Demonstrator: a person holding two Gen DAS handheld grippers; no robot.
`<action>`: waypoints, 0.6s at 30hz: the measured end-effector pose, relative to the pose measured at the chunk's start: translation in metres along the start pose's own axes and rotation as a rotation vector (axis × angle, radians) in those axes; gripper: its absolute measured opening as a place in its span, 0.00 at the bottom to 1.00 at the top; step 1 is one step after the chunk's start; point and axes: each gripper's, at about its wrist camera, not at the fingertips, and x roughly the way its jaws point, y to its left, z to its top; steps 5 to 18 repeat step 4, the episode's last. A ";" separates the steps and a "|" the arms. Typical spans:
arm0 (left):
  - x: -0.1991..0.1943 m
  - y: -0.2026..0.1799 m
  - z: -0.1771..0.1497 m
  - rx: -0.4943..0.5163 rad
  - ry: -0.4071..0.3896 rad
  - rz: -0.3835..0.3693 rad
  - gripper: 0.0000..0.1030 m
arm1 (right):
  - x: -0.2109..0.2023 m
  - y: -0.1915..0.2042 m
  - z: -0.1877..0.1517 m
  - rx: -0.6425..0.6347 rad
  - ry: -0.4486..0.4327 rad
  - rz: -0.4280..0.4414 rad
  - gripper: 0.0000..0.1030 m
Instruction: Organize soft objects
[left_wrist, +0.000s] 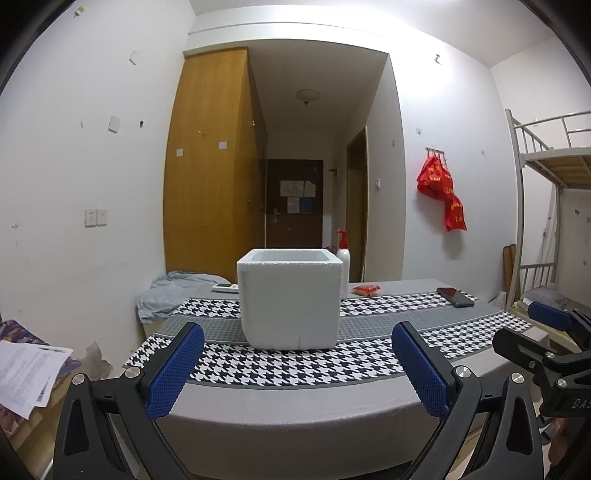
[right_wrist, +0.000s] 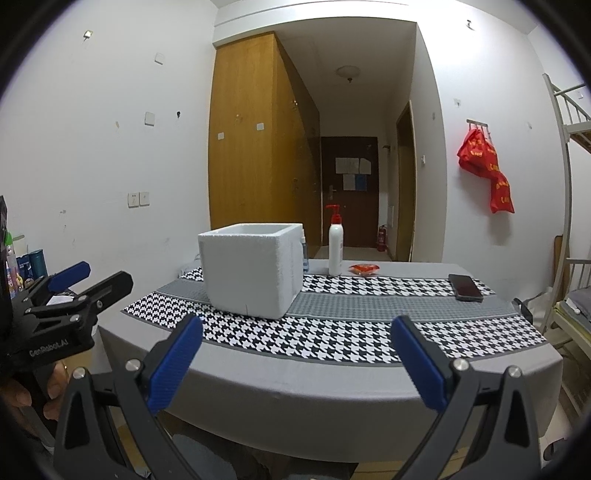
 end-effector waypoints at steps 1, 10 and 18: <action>0.000 0.000 0.000 0.000 0.000 -0.001 0.99 | 0.000 0.000 0.000 -0.001 0.000 0.001 1.00; -0.001 0.000 -0.001 0.000 -0.002 -0.004 0.99 | 0.000 0.000 0.000 0.000 0.000 0.002 1.00; -0.001 0.000 -0.001 0.000 -0.002 -0.004 0.99 | 0.000 0.000 0.000 0.000 0.000 0.002 1.00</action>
